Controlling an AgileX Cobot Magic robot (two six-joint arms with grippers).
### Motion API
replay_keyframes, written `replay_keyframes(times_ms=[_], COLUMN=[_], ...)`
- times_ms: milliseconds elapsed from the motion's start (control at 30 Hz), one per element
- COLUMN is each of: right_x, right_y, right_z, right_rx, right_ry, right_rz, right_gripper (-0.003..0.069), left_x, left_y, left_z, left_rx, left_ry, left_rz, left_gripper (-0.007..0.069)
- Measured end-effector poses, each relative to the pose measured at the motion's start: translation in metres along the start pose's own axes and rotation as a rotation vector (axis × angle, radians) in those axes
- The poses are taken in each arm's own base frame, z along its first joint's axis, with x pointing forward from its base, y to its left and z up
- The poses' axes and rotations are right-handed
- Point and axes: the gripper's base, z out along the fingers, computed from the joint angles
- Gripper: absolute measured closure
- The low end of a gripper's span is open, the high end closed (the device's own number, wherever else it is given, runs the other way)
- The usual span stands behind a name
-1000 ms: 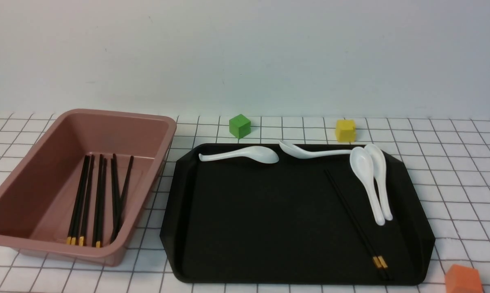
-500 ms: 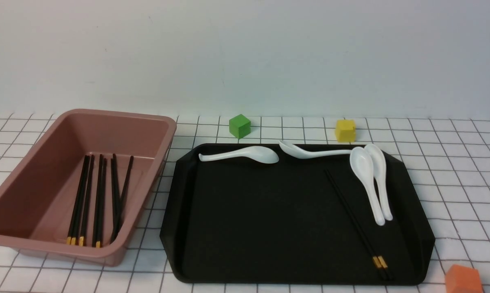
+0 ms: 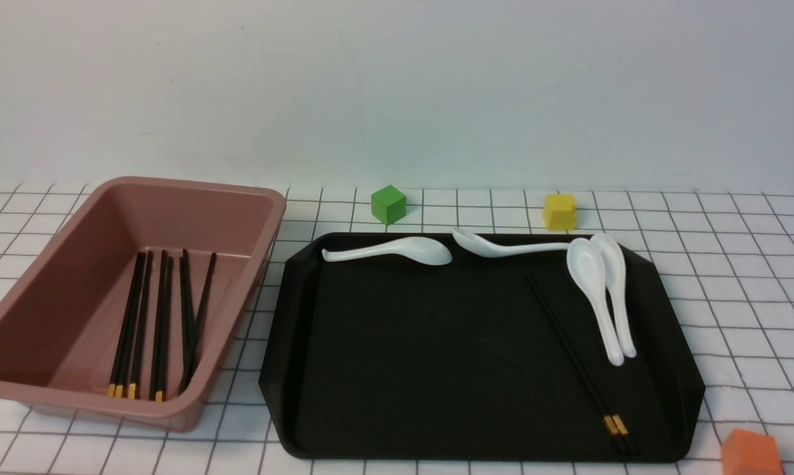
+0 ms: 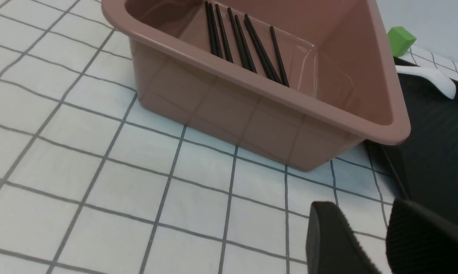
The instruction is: On white black tablecloth take chopsticks from black tray and put them in box.
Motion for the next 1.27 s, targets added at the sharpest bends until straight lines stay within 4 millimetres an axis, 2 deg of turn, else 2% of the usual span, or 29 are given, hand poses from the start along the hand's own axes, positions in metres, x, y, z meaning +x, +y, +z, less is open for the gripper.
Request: replay_keyframes(times_ms=[1267], right_x=[0.0000], right_y=[-0.0001], right_z=[0.0000], right_rx=[0.001], right_ry=[0.000], right_rz=[-0.003], right_gripper=[0.0501], left_x=[0.0000], left_y=[0.0000], left_z=[0.0000], left_rx=[0.000], left_ry=[0.000], left_rz=[0.000], left_gripper=[0.0386])
